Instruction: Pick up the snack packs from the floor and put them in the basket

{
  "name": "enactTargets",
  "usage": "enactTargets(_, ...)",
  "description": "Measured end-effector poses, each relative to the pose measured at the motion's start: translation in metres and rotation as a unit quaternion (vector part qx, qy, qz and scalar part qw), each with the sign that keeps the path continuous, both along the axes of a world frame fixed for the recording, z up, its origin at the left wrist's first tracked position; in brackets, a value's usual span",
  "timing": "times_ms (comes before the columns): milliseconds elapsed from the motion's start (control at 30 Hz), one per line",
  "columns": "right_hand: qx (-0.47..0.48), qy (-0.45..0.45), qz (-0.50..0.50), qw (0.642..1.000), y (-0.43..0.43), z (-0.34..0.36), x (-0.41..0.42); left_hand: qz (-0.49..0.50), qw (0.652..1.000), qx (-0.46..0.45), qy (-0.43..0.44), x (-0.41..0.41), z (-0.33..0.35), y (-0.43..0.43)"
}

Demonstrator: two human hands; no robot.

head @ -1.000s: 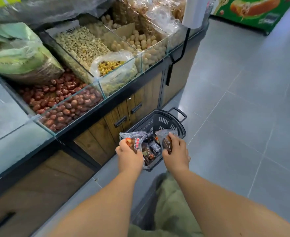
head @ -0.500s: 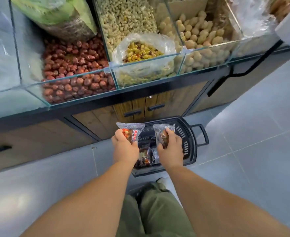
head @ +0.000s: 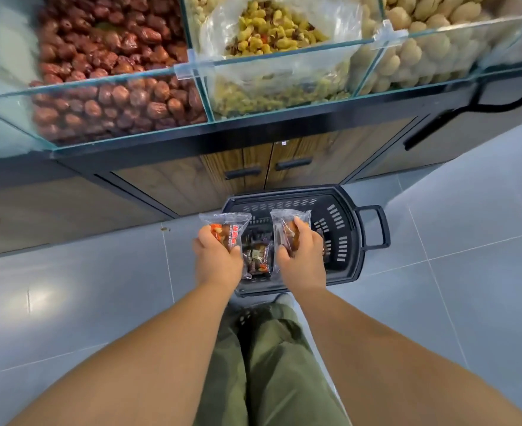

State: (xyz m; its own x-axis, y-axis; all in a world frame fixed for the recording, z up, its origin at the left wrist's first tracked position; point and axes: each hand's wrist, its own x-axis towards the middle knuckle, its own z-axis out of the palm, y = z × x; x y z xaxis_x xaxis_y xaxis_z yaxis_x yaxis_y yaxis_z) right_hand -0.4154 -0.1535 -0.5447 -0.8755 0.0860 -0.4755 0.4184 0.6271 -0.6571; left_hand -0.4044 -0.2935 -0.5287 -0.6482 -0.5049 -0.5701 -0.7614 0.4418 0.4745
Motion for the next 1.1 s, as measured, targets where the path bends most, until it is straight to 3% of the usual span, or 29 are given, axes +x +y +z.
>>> enactTargets(767,0.063,-0.120,0.030,0.990,-0.002,-0.306,-0.020,-0.035,0.994,0.062,-0.086,-0.023,-0.313,0.023)
enactTargets(1100,0.085,-0.113,0.029,0.990,-0.009,-0.373,-0.005,-0.027,0.994,0.062,-0.090,-0.006,-0.383,0.030)
